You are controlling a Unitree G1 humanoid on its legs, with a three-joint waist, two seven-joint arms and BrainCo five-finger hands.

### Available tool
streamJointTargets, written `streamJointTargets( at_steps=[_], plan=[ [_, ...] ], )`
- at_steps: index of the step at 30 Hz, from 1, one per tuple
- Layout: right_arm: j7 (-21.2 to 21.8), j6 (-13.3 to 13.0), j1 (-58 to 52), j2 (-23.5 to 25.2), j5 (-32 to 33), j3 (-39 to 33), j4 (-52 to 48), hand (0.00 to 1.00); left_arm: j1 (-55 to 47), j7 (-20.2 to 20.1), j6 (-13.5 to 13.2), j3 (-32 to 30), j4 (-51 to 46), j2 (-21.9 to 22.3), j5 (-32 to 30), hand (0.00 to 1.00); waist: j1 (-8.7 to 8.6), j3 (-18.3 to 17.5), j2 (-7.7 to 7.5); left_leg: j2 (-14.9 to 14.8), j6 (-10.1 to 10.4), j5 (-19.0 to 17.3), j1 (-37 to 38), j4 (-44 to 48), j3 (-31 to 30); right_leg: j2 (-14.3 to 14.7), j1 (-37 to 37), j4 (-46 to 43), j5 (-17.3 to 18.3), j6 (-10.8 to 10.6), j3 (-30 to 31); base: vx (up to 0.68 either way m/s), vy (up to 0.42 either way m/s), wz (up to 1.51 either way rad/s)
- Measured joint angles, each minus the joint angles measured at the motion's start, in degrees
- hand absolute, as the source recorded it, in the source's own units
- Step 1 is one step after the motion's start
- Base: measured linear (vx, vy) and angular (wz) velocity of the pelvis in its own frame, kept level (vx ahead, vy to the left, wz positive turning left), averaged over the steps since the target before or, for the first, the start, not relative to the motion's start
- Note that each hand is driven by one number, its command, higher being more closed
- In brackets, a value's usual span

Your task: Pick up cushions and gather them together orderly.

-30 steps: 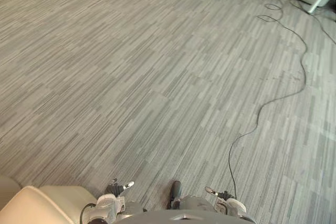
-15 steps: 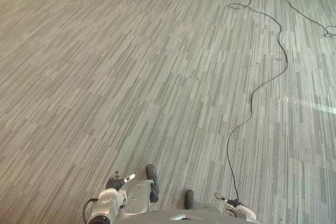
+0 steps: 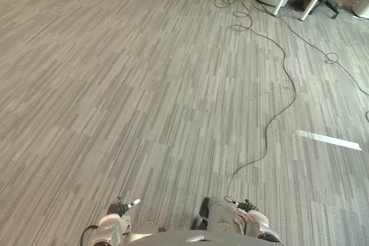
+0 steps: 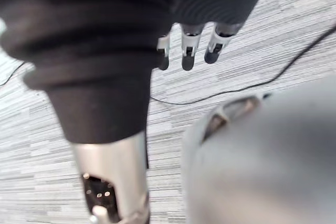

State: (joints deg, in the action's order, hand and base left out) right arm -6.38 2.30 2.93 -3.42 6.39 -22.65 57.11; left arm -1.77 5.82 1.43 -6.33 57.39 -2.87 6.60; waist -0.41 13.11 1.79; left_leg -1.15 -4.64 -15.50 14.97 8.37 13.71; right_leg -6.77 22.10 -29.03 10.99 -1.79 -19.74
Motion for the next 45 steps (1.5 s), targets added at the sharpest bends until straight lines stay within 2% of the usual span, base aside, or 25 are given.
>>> streamJointTargets(
  at_steps=[2, 3, 4, 5, 7, 8, 10, 11, 14, 18, 20, 21, 22, 23, 25, 27, 29, 32, 34, 35, 37, 39, 41, 43, 45],
  plan=[
    [0.0, 0.1, -0.4, 0.0, 0.0, 0.0, 0.1, 0.0, 0.0, 0.0, 0.0, 0.2, 0.0, 0.0, 0.0, 0.0, -0.64, 0.0, -0.79, -0.1, 0.0, 0.0, 2.0, -0.7, -2.0, 1.3, 0.0, 14.7, -7.9, -0.9, 3.0, 0.57, -0.19, 0.62],
    [0.0, 0.3, -0.7, 0.2, 0.0, 0.0, 0.2, 0.0, -0.2, -0.1, 0.0, 0.2, -0.1, -0.1, -0.1, 0.0, -0.84, 0.2, -2.26, 0.7, 2.4, -0.5, 3.6, -0.8, -4.5, 0.6, 0.1, 21.6, -12.1, -1.8, 6.7, 0.63, -0.286, 0.83],
    [0.0, 0.5, -2.4, 0.5, 0.0, -0.7, 0.4, 0.0, -0.4, -0.1, -0.1, -0.2, 0.5, -0.5, -0.2, 0.0, -1.14, 0.1, -3.29, 0.7, 5.1, -2.2, 6.6, -0.4, -7.9, 0.1, -0.1, 21.4, -18.3, -0.8, 9.4, 0.64, -0.296, 0.78],
    [0.0, 0.4, -2.3, 0.0, -0.1, -1.0, 0.5, 0.0, -0.4, -0.1, -0.1, -0.3, 1.1, -0.2, -0.2, 0.0, -1.16, 0.2, -2.02, -0.5, 5.2, -2.2, 6.9, 0.6, -8.9, 0.4, 0.2, 19.0, -20.7, 0.1, 9.2, 0.64, -0.31, 0.56],
    [0.0, 0.4, -2.3, -1.1, -0.1, -2.4, 0.5, 0.0, -0.4, -0.1, 0.0, -1.4, 2.2, 1.2, -0.9, 0.0, -1.18, 0.0, 1.13, -3.6, 7.4, -0.7, 5.5, 5.8, -10.3, 2.3, 0.3, 15.2, -20.3, 1.3, 7.7, 0.62, -0.288, 0.08],
    [0.0, 0.5, -2.3, -1.5, -0.2, -3.3, 0.5, 0.0, -0.4, -0.1, -0.1, -3.0, 1.9, 2.5, -1.0, 0.0, -0.55, -0.3, 2.76, -5.9, 10.2, 5.7, 1.1, 16.7, -11.4, 4.5, -0.9, 12.5, -15.9, 3.3, 6.7, 0.62, -0.271, -0.15],
    [-0.1, 0.4, -2.4, -1.4, -0.2, -2.8, 0.2, 0.0, -0.2, -0.2, 0.0, -3.5, 1.8, 2.7, -1.1, 0.0, -1.07, -0.1, 2.93, -7.0, 14.1, 14.1, -3.3, 26.7, -12.9, 5.5, -3.4, 12.4, -13.4, 3.9, 6.6, 0.68, -0.249, -0.14],
    [-0.2, 0.4, -2.8, -1.5, -0.1, -2.2, 0.1, 0.0, -0.1, -0.4, -0.1, -3.6, 1.7, 2.8, -1.2, 0.0, -1.03, 0.1, 3.39, -9.4, 15.9, 16.6, -8.5, 40.2, -12.0, 7.2, -7.9, 13.8, -11.3, 5.1, 7.2, 0.72, -0.192, -0.2],
    [-0.3, 0.7, -3.6, -1.0, 0.0, -1.9, 0.3, 0.0, -0.2, -0.4, -0.3, -3.7, -0.6, 2.5, -1.2, 0.0, 0.5, 1.0, 2.33, -12.2, 11.0, 8.4, -16.1, 53.1, -4.3, 8.7, -18.1, 17.5, -7.9, 6.0, 8.9, 0.52, -0.094, -0.27],
    [-0.4, 0.8, -3.6, -0.8, 0.4, -1.4, 0.8, 0.0, -0.1, -0.5, -0.7, -3.7, -3.2, 2.4, -0.4, 0.0, 2.52, 1.1, 2.32, -11.0, 8.3, 2.1, -27.5, 39.2, 3.0, 7.2, -27.2, 23.6, -6.2, 4.3, 10.8, 0.44, 0.026, -0.25],
    [-0.5, 0.8, -3.1, 0.2, 0.5, -2.9, 0.7, 0.0, 0.0, -0.4, -0.8, -3.7, -4.1, 2.7, -0.4, 0.0, 3.19, 1.2, 1.99, -7.4, 8.4, 3.7, -29.2, 20.5, 3.4, 4.9, -30.6, 25.7, -5.1, 2.1, 11.3, 0.47, 0.132, -0.15],
    [-0.5, 0.8, -3.6, 0.6, 0.5, -3.2, 0.6, 0.0, -0.2, -0.3, -0.8, -3.7, -4.1, 3.1, -0.4, 0.0, 3.29, 1.0, 2.27, -4.9, 9.6, 8.6, -29.3, 4.7, 1.9, 3.9, -33.8, 27.4, -3.5, 0.8, 11.5, 0.39, 0.154, -0.02],
    [-0.5, 0.8, -3.8, 0.7, 0.5, -3.2, 0.5, 0.0, -0.3, -0.3, -0.8, -3.7, -4.1, 3.1, -0.4, 0.0, 3.53, 0.8, 2.61, -4.7, 10.1, 9.8, -30.1, 1.4, 0.5, 3.9, -34.8, 28.2, -2.8, 0.3, 11.6, 0.72, 0.335, -0.08],
    [-0.5, 0.9, -3.7, 0.3, 0.5, -2.7, 0.6, 0.0, 0.0, -0.4, -0.8, -3.6, -4.1, 3.1, -0.3, 0.0, 4.03, 0.5, 2.93, -4.8, 9.6, 14.9, -31.5, 1.4, -1.5, 3.9, -36.3, 28.6, -1.2, -0.7, 12.3, 0.55, 0.293, -0.2],
    [-0.5, 0.8, -2.9, 0.8, 0.5, -2.2, 1.6, 0.0, 0.3, -0.4, -1.0, -3.6, -4.5, 2.4, -0.3, 0.0, 5.07, -0.4, 0.61, -2.5, 5.9, 20.1, -31.0, 2.9, -0.9, 1.5, -37.0, 27.4, 0.4, -0.5, 14.8, 0.58, 0.287, -0.41],
    [-0.4, 0.7, -2.3, 2.3, 0.4, -2.1, 2.4, 0.0, 0.3, -0.4, -1.0, -3.7, -4.2, 0.4, -0.3, 0.0, 4.91, -1.5, -2.41, 0.0, 1.8, 15.0, -31.1, 8.2, -0.4, -1.8, -35.7, 22.1, -0.2, -0.3, 17.5, 0.66, 0.326, -0.21],
    [-0.3, 0.7, -2.9, 2.6, 0.2, -2.2, 2.9, 0.0, 0.1, -0.3, -1.0, -3.5, -3.7, 0.2, -0.3, 0.0, 4.99, -2.9, -3.83, 1.0, 0.1, 9.2, -30.4, 12.8, 1.3, -3.6, -32.6, 11.6, 1.0, -4.3, 20.3, 0.59, 0.27, -0.18],
    [-0.1, 0.7, -3.0, 2.8, -0.1, -2.1, 3.1, 0.0, 0.4, -0.2, -0.6, -2.1, -1.8, -0.9, -0.5, 0.0, 4.13, -2.6, -4.33, 1.9, -0.6, 2.8, -24.4, 15.5, 3.3, -4.9, -21.3, -19.6, -4.1, -14.8, 24.7, 0.43, 0.168, -0.27],
    [-0.1, 0.6, -3.1, 1.9, 0.0, -1.7, 2.7, 0.0, -0.3, 0.0, -0.1, -0.4, -1.2, -1.7, -0.6, 0.0, 2.97, -2.3, -3.88, 2.7, -0.5, 0.7, -17.3, 13.5, 3.6, -6.9, -16.8, -32.0, -3.5, -11.5, 19.4, 0.5, 0.167, -0.2],
    [-0.1, 0.4, -3.2, 1.5, 0.0, -1.1, 2.5, 0.0, -0.4, 0.0, 0.2, 0.3, -0.4, -1.9, -0.6, 0.0, 2.33, -2.0, -3.2, 3.1, -0.5, 0.3, -12.3, 9.9, 3.8, -8.2, -14.3, -34.3, -0.9, -6.3, 14.4, 0.55, 0.147, -0.21],
    [0.0, 0.3, -2.8, 1.2, 0.0, -0.7, 2.3, 0.0, -0.5, 0.0, 0.7, 1.4, 0.0, -1.9, -0.6, 0.0, 1.98, -1.9, -2.97, 3.0, -0.3, 0.5, -5.8, 4.9, 3.9, -7.3, -11.1, -29.8, 3.2, -4.2, 8.0, 0.52, 0.088, -0.11],
    [0.0, 0.2, -2.2, 0.4, 0.0, -0.7, 2.3, 0.0, 0.4, 0.0, 0.8, 3.2, 0.0, -1.7, -1.3, 0.0, 1.28, -1.6, -2.52, 2.1, 0.3, 0.3, -1.4, 1.1, 3.3, -4.4, -6.3, -13.0, 4.1, -1.9, 1.6, 0.43, -0.009, 0.17],
    [-0.1, 0.3, -1.8, 0.0, -0.1, -0.7, 2.3, 0.0, 0.4, 0.0, 0.8, 3.7, 0.0, -1.5, -2.2, 0.0, 0.62, -1.3, -2.15, 1.6, 0.6, 0.1, 0.5, -0.8, 2.5, -1.6, -4.1, 1.8, -1.0, -0.8, 1.5, 0.34, -0.046, 0.29],
    [-0.1, 0.5, -2.1, -0.2, -0.1, -0.8, 2.3, 0.0, 0.4, 0.0, 0.8, 4.2, 0.0, -1.5, -3.6, 0.0, -0.84, -0.5, -2.52, 1.8, 1.8, -0.6, 3.5, -3.1, -0.2, -0.7, -3.4, 20.0, -10.7, -2.7, 5.0, 0.52, -0.148, 0.67],
    [-0.1, 0.7, -3.1, 0.2, -0.1, -1.5, 2.4, 0.0, 0.0, 0.0, 0.7, 4.1, 0.5, -1.5, -4.5, 0.0, -1.75, -0.2, -3.01, 1.9, 3.7, -3.0, 6.1, -3.6, -3.7, -1.7, -1.9, 21.6, -12.0, -2.9, 9.5, 0.63, -0.277, 0.95]
  ],
)
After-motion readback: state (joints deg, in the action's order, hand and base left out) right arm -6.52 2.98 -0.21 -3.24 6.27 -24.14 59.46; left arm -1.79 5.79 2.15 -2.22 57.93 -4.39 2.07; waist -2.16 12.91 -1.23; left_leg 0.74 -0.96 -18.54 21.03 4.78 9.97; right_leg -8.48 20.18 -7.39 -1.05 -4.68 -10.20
